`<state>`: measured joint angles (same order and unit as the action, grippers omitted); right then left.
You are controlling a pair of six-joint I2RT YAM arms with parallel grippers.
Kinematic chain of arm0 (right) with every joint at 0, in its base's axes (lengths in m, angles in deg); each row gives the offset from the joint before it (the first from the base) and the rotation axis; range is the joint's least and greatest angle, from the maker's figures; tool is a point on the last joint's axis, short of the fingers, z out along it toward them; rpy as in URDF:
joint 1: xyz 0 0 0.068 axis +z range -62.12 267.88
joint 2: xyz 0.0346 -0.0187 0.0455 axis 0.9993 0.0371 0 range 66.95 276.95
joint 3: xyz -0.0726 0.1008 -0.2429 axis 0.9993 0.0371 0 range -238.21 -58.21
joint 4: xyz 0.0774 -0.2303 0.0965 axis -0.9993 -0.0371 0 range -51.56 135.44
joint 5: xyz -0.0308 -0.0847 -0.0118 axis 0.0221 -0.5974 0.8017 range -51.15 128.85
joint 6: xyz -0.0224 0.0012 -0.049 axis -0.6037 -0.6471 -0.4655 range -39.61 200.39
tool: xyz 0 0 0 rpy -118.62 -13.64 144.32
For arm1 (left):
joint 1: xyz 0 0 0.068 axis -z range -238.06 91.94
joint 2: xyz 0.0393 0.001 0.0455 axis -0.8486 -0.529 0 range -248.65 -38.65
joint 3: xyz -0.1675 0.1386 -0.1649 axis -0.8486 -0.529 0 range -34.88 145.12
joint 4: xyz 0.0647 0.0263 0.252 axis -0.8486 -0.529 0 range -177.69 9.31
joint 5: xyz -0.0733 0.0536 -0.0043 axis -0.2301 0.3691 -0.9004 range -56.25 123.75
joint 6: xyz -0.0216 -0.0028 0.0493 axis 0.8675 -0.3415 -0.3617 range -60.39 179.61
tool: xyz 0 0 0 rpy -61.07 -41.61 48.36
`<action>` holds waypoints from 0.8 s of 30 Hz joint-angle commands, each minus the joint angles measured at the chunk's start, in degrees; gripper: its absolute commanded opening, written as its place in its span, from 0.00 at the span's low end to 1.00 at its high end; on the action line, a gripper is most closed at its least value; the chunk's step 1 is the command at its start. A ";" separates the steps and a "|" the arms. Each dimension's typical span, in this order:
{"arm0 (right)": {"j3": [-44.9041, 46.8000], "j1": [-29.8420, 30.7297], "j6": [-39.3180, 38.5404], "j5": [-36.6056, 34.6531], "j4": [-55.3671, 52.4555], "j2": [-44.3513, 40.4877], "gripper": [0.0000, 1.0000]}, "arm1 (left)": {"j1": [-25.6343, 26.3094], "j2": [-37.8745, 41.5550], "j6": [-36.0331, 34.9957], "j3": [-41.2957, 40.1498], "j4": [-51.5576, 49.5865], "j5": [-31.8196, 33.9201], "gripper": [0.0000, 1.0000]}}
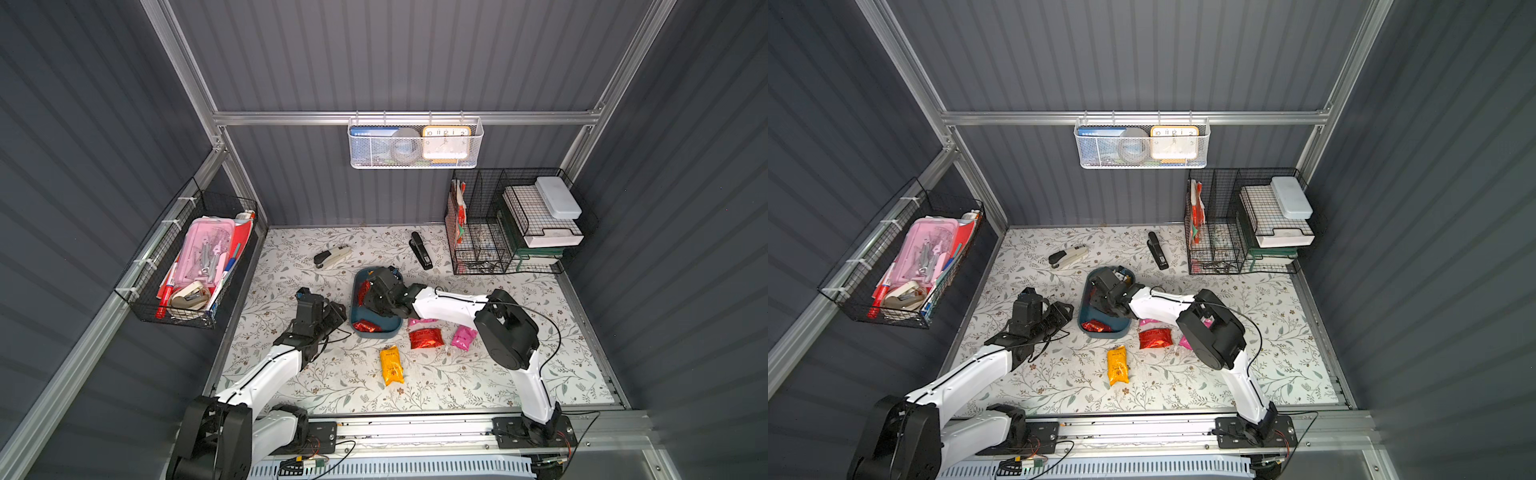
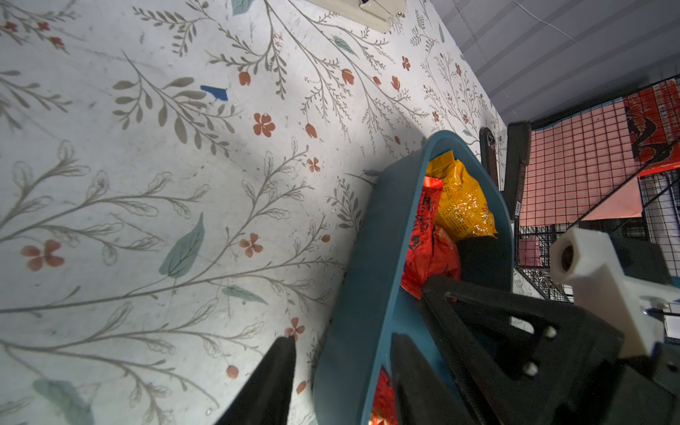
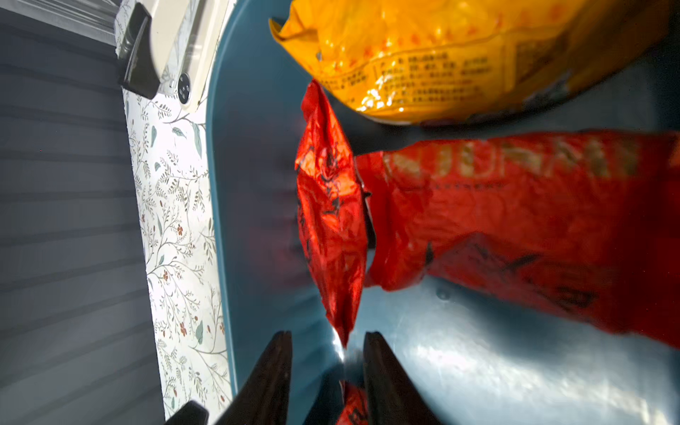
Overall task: Take the tea bags out of the storage box
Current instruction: Pick up the tea bag from the storage box.
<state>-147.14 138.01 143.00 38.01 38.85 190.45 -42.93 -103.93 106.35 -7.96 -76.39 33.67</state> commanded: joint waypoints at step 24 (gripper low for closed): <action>-1.28 -0.12 -0.56 3.94 2.62 -0.52 0.00 | 0.16 0.77 0.37 -0.64 2.03 -1.33 0.46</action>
<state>-149.98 137.90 142.69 39.91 39.71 193.38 -42.93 -102.61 106.37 -8.44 -75.43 33.32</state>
